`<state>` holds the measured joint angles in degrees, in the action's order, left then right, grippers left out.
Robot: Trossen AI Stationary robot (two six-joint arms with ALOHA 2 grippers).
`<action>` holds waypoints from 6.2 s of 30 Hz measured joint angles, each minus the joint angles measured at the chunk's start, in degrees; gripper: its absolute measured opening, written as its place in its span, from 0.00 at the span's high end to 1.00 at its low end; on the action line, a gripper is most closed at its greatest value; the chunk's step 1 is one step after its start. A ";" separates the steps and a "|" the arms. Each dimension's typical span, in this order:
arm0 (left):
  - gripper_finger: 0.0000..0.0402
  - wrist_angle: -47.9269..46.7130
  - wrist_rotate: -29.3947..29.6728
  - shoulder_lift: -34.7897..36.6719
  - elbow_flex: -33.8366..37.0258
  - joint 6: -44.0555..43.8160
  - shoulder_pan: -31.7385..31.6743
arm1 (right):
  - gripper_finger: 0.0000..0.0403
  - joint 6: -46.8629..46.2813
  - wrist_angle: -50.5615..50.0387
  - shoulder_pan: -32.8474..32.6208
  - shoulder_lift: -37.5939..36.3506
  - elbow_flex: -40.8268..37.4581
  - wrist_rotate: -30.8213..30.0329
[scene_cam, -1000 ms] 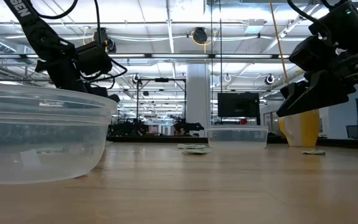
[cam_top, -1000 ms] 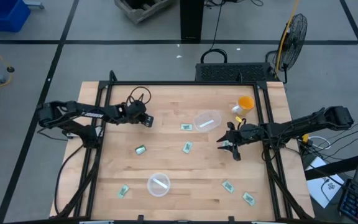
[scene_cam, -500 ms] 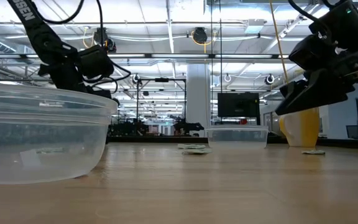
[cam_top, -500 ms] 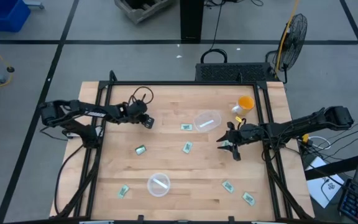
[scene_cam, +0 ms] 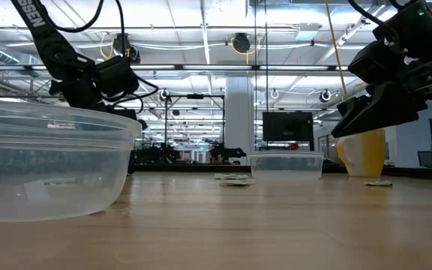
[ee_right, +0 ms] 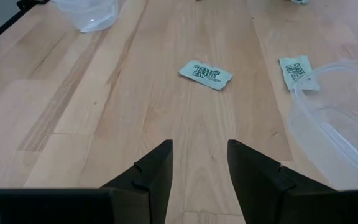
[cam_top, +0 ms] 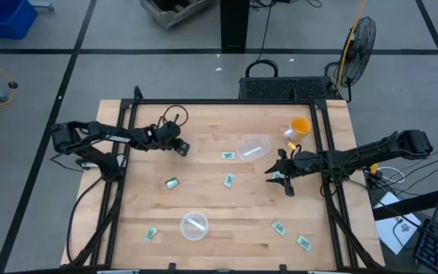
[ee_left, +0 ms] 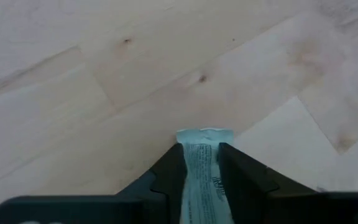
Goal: Pick and place Stevia / Truvia into bins
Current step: Put the stevia packet into the transparent container
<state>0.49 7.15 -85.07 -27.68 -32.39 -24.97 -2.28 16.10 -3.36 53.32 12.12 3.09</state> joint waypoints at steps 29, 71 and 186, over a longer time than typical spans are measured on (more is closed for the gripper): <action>0.99 35.39 -29.61 0.39 0.15 -4.68 20.49 | 0.64 -0.03 -0.07 0.00 0.00 0.00 0.01; 0.92 -10.93 0.75 -17.29 -28.15 -29.24 58.95 | 0.64 0.17 -0.23 0.00 0.01 -0.02 0.01; 0.78 -16.71 16.84 8.80 -29.64 21.60 27.71 | 0.64 -8.03 -7.48 -28.76 23.84 17.37 2.86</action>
<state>-16.22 23.99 -76.27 -57.32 -10.79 2.74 -10.32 8.62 -32.12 77.16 29.49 5.96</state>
